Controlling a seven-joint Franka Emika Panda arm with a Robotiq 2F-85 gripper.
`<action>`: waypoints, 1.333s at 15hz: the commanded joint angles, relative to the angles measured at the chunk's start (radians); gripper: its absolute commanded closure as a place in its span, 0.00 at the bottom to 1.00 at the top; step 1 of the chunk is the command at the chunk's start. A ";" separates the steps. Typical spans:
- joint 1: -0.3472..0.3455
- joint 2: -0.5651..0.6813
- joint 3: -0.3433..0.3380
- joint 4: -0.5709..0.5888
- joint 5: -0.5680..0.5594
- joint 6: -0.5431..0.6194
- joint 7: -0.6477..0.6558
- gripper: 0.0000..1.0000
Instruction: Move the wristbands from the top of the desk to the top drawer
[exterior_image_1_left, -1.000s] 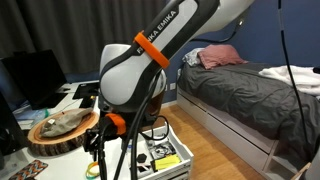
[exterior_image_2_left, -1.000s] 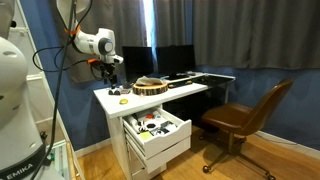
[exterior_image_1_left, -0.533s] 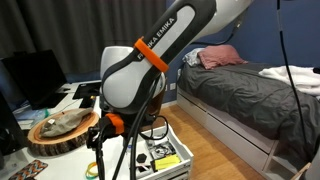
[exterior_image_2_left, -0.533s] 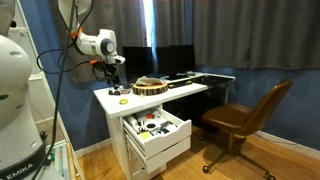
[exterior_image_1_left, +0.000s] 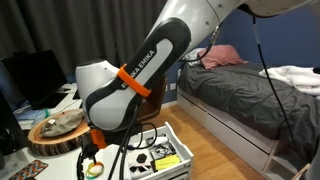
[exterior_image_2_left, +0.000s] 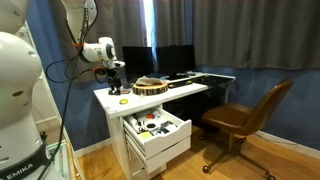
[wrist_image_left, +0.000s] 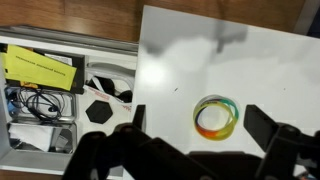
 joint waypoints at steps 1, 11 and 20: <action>0.060 0.117 -0.038 0.161 -0.017 -0.090 0.058 0.00; 0.108 0.310 -0.128 0.373 -0.002 -0.090 0.049 0.10; 0.100 0.401 -0.128 0.453 0.023 -0.098 0.019 0.53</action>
